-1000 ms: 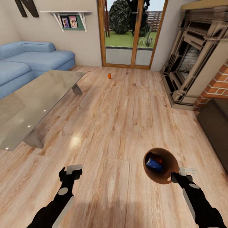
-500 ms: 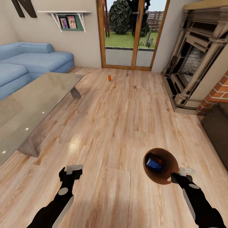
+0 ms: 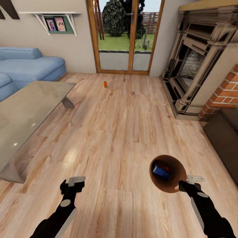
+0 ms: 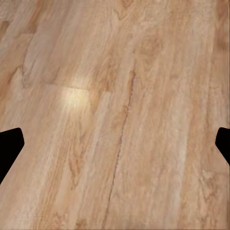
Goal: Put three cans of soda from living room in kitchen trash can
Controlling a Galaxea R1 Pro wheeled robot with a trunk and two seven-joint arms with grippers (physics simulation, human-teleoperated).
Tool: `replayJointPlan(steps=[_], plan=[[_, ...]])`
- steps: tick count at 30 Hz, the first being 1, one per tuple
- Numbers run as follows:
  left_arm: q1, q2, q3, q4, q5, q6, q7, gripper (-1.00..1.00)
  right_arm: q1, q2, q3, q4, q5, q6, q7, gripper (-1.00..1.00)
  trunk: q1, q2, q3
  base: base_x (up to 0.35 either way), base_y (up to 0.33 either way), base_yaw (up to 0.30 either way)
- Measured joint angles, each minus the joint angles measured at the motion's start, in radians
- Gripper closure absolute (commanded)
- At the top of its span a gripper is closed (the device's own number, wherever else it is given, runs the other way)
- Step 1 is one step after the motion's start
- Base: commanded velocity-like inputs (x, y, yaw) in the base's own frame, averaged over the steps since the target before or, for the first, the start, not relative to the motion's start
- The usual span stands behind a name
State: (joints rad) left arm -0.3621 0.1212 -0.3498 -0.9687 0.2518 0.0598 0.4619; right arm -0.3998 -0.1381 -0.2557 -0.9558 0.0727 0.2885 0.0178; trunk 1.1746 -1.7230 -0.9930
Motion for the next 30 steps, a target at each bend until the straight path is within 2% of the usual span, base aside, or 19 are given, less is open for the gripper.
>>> replayJointPlan(steps=[7,30], plan=[[0.0,0.0,0.0,0.002,-0.001,-0.001,0.001,-1.0,0.0,0.0,0.0,0.0,0.002,0.0,-0.002,1.0,0.0,0.0,0.002,0.326,0.0,-0.172],[0.0,0.0,0.0,0.004,-0.005,-0.02,0.001,-1.0,0.001,0.003,0.003,0.003,0.001,0.0,-0.009,1.0,0.0,0.0,0.002,0.287,0.0,-0.005]])
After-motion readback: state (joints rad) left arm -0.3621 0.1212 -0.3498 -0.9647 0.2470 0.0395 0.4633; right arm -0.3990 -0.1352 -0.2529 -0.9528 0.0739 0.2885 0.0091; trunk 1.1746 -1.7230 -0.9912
